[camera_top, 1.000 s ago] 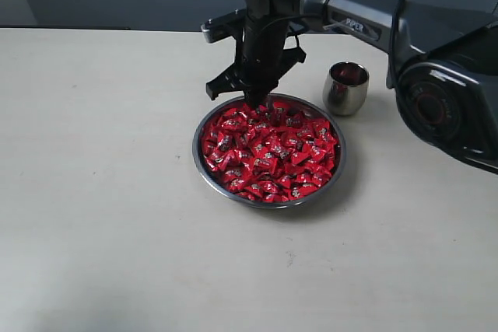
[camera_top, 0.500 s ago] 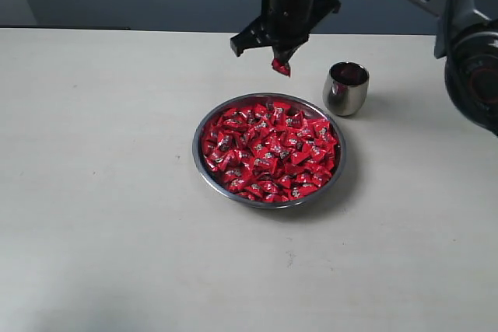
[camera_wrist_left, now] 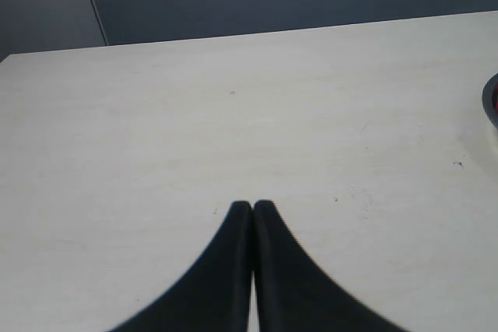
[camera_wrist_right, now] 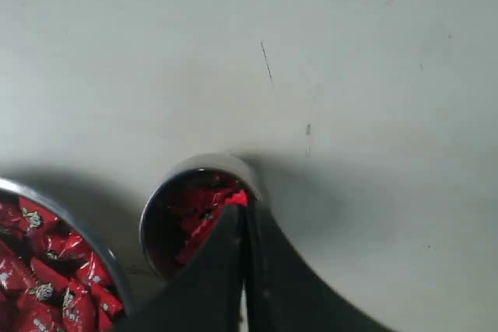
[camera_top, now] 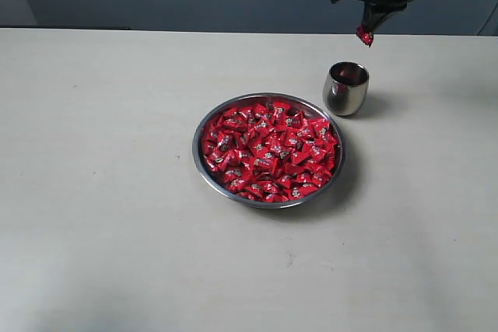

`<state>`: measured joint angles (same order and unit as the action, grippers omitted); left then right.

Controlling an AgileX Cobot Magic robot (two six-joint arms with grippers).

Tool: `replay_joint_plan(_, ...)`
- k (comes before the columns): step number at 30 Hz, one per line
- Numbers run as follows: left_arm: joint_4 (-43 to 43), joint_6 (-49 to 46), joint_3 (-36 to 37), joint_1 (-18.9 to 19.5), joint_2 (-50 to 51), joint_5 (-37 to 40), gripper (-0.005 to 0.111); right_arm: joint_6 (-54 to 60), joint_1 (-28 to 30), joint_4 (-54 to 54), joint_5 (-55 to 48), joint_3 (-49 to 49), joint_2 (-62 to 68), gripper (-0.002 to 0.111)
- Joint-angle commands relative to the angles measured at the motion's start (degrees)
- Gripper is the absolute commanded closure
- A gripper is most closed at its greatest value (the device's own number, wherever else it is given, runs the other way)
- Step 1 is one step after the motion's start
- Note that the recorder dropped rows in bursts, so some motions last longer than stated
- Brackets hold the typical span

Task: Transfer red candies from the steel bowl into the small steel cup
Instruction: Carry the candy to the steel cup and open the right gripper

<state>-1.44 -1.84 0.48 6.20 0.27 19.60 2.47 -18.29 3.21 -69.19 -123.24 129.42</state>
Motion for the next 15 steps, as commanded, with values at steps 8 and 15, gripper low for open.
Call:
replay_joint_plan(8, -0.1, 0.2, -0.5, 0.0, -0.3, -0.5, 0.106, 3.0, 0.2, 3.1, -0.4, 0.2, 4.6, 0.109)
replay_joint_plan(15, -0.1, 0.2, -0.5, 0.0, -0.3, -0.5, 0.106, 3.5, 0.2, 2.7, -0.8, 0.2, 4.6, 0.082)
